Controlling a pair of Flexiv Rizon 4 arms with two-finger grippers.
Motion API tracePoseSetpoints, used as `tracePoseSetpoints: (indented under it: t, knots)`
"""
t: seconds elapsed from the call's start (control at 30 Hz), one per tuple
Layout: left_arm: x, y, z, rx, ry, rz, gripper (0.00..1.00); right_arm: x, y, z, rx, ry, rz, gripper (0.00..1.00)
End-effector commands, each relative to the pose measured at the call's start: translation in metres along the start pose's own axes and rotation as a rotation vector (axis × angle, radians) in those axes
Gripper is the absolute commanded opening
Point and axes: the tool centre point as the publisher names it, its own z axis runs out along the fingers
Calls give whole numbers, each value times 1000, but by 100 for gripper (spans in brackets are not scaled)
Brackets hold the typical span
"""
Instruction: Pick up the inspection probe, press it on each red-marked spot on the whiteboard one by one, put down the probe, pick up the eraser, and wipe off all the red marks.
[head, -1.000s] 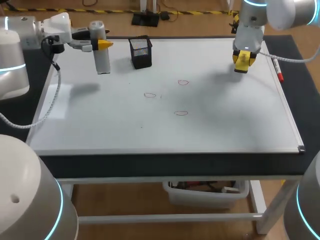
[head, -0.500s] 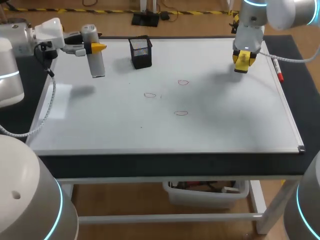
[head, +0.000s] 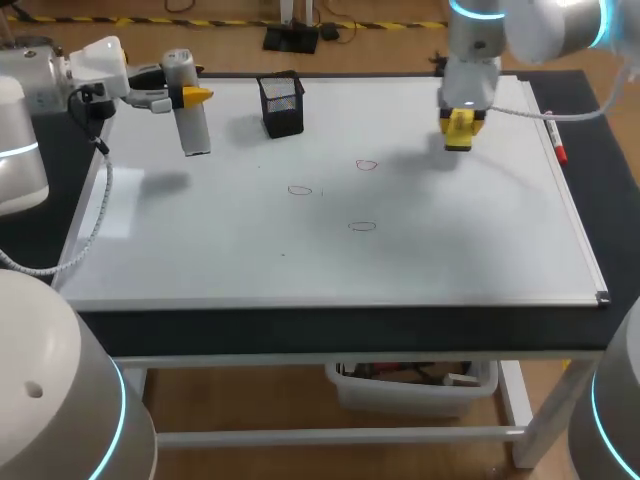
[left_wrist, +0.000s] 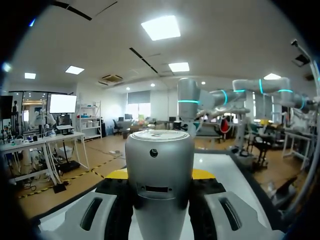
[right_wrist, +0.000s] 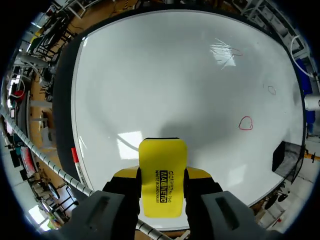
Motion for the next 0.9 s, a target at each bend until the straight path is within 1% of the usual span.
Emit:
tracePoseSetpoints:
  t: [0.03, 0.17, 0.2, 0.23, 0.27, 0.4, 0.53, 0.7, 0.8, 0.9]
  knots:
    - [0, 0, 0, 2, 0, 2, 0, -34, 34, -14, 56, 34, -66, 0]
    - [0, 0, 0, 2, 0, 2, 0, -62, 53, -19, 64, 19, -142, 0]
    - [0, 0, 0, 2, 0, 2, 0, -71, 59, -21, 64, 11, -164, 0]
    - [0, 0, 0, 2, 0, 2, 0, -76, 63, -22, 64, 5, -174, 0]
    - [0, 0, 0, 2, 0, 2, 0, -85, 69, -24, 61, -9, -196, 0]
    - [0, 0, 0, 2, 0, 2, 0, -112, 86, -29, 50, -50, -242, 0]
    - [0, 0, 0, 2, 0, 2, 0, -143, 106, -30, 41, -66, -325, 0]
    - [0, 0, 0, 2, 0, 2, 0, -180, 126, -28, 19, -35, -441, 0]
    - [0, 0, 0, 2, 0, 2, 0, -200, 134, -26, 20, -26, -483, 0]
    - [0, 0, 0, 2, 0, 2, 0, -218, 142, -25, 21, -34, -509, 0]
